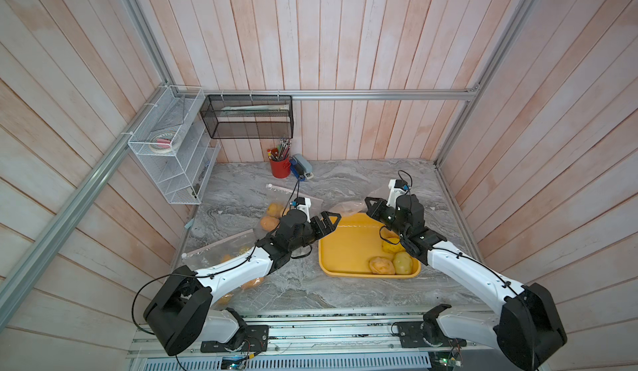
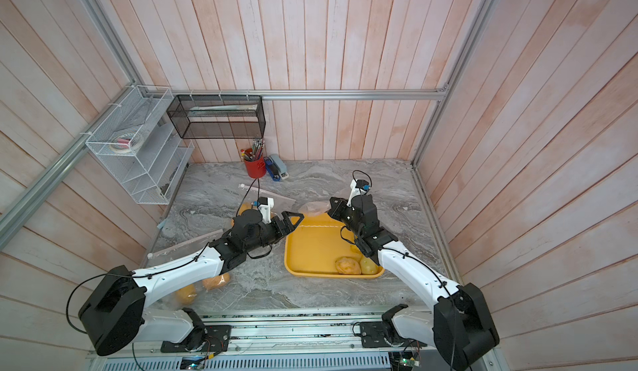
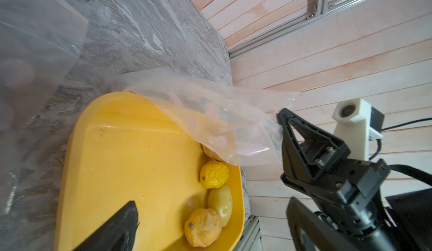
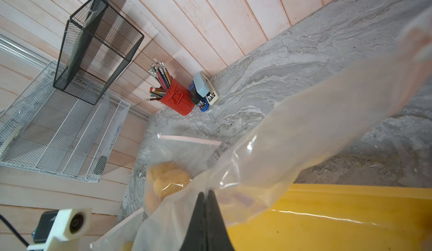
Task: Put the potatoes into a zipper bag and zip it
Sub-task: Pick up the zipper food storage bag at the center of the board.
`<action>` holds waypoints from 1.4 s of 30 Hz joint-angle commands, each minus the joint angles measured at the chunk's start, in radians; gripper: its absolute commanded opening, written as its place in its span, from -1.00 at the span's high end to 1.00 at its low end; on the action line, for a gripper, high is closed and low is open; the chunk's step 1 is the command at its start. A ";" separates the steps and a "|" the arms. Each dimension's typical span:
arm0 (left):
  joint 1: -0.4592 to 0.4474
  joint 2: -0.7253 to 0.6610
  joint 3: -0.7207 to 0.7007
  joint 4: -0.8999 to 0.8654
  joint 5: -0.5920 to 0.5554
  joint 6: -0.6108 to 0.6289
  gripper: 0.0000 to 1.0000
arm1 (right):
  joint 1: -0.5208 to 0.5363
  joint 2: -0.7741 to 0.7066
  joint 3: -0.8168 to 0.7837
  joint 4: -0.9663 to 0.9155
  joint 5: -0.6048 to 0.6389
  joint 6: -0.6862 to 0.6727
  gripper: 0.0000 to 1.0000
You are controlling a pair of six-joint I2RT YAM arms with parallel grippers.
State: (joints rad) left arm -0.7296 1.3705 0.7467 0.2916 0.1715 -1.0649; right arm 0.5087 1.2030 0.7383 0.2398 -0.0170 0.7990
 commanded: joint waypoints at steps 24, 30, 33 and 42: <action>-0.022 0.142 0.094 -0.006 -0.212 -0.038 -0.07 | 0.206 -0.024 -0.092 0.139 0.099 0.026 1.00; -0.013 0.096 0.062 -0.012 -0.216 -0.041 0.55 | 0.231 -0.022 -0.093 0.148 0.101 0.024 1.00; -0.010 0.030 0.034 -0.053 -0.243 -0.027 0.76 | 0.232 -0.045 -0.105 0.149 0.095 0.012 0.41; -0.011 -0.303 -0.041 -0.297 -0.321 0.124 1.00 | 0.233 -0.309 -0.159 0.008 0.210 -0.037 -0.49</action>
State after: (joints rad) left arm -0.7444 1.1526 0.7460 0.1047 -0.1020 -1.0237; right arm 0.7380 0.9684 0.6033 0.3019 0.1299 0.7879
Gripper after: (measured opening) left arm 0.047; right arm 0.736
